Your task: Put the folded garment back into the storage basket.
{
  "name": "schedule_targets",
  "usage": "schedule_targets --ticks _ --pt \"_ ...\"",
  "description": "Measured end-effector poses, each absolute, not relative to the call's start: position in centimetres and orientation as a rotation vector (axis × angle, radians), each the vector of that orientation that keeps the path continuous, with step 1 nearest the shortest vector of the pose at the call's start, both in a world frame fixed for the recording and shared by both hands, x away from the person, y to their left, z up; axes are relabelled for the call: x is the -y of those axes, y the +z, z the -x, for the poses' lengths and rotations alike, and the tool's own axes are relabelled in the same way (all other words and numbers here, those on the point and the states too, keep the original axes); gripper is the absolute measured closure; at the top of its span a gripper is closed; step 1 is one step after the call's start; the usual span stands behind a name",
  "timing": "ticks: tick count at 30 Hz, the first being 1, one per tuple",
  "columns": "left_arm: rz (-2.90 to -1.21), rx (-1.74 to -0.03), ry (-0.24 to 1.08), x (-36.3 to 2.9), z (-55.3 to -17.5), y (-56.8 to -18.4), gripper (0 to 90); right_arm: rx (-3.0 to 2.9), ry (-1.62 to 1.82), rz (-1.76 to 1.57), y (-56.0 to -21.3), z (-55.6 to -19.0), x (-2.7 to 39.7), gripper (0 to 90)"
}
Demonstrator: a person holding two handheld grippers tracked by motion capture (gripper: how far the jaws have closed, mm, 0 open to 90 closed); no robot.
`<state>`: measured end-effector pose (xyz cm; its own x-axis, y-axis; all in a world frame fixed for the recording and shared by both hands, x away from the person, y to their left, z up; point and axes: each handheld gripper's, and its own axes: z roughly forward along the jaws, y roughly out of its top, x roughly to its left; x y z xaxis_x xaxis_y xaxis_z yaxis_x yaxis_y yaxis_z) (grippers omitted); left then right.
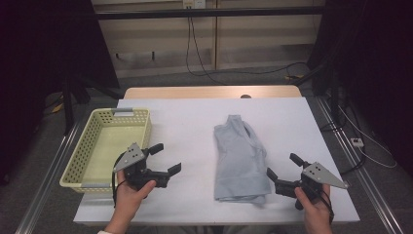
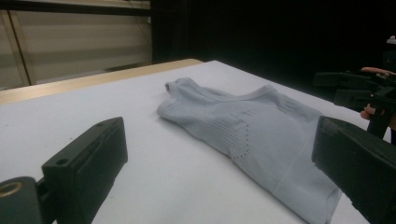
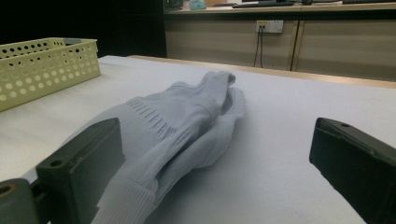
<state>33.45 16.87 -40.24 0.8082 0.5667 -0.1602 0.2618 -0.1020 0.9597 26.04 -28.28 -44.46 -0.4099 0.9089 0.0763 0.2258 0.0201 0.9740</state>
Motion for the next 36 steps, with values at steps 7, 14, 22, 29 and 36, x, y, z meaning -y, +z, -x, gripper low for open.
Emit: schedule_targets --ticks 7,14,22,29,36 --pt "-1.708 -0.659 0.267 -15.7 -34.2 -40.8 3.0 -1.693 1.424 -1.171 -44.5 -26.1 28.2 2.7" --pt "-1.726 -0.656 0.253 -14.2 -35.0 -41.3 3.0 -1.691 1.425 -1.173 -44.5 -26.1 28.3 2.9" --pt "-1.748 -0.643 0.228 -12.7 -35.7 -41.8 3.0 -1.694 1.424 -1.166 -44.5 -26.1 28.2 2.9" --pt "-1.768 -0.634 0.210 -11.5 -36.1 -42.1 3.0 -1.701 1.417 -1.158 -44.5 -26.1 28.2 2.9" --pt "-1.778 -0.638 0.196 -10.3 -36.6 -42.4 3.1 -1.705 1.411 -1.152 -44.5 -26.1 28.2 2.9"
